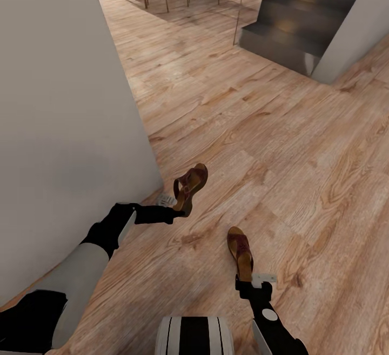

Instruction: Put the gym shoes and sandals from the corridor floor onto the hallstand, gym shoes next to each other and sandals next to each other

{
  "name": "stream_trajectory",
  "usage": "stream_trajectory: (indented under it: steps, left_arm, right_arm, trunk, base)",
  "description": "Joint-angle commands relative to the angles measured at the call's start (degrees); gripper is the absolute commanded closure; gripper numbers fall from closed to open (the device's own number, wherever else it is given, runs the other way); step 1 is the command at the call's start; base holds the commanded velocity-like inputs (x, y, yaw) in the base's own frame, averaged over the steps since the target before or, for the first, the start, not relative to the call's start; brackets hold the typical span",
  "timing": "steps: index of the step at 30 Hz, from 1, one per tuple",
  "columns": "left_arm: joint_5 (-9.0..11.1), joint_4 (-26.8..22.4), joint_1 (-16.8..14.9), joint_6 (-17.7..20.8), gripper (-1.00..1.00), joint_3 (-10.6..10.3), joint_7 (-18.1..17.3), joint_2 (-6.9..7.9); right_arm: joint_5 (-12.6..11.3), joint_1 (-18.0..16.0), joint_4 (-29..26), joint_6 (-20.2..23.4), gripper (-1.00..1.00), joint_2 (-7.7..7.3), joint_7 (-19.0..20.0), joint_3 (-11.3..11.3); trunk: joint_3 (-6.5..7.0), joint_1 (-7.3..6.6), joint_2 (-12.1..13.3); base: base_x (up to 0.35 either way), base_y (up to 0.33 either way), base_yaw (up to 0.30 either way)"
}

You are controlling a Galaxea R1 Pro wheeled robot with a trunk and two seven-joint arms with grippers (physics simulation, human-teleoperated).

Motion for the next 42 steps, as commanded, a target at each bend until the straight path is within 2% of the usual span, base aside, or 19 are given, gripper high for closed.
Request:
stream_trajectory:
  steps: [1, 15, 23, 31, 37, 42]
  left_arm:
    - [-0.03, -0.03, -0.02, 0.31, 1.0, 0.01, -0.18, 0.01]
    - [0.04, -0.37, -0.54, 0.46, 1.0, -0.36, -0.27, -0.33]
    - [-0.02, -0.44, -0.14, 0.46, 1.0, -0.26, -0.19, -0.26]
    - [-0.02, -0.51, -0.02, 0.46, 1.0, -0.17, -0.18, -0.11]
    - [-0.05, -0.46, -0.02, 0.38, 1.0, -0.21, -0.18, -0.16]
    - [-0.1, -0.5, -0.02, 0.35, 1.0, -0.29, -0.18, -0.05]
  right_arm:
    - [0.5, -0.02, 0.04, -0.15, -1.0, 0.07, -0.07, -0.3]
    - [0.45, -0.02, -0.05, -1.08, -1.0, -0.02, -0.28, -0.48]
    - [0.51, -0.02, -0.05, -1.46, -1.0, -0.02, -0.28, -0.48]
    - [0.52, -0.02, 0.04, -1.47, -1.0, -0.02, -0.28, -0.48]
    - [0.52, -0.02, 0.04, -1.47, -1.0, -0.02, -0.28, -0.48]
    - [0.5, -0.02, 0.04, -1.47, -1.0, -0.02, -0.28, -0.48]
  trunk:
    - [-0.03, -0.01, -0.01]
    - [-3.97, 0.35, -0.2]
    - [-4.61, 0.35, -0.2]
    - [-4.69, 0.35, -0.2]
    - [-6.02, 0.51, -0.28]
    - [-6.02, 0.51, -0.28]
  base:
    - [0.0, 0.0, 0.0]
    - [0.0, 0.0, 0.0]
    - [0.0, 0.0, 0.0]
    - [0.0, 0.0, 0.0]
    - [0.0, 0.0, 0.0]
    - [0.0, 0.0, 0.0]
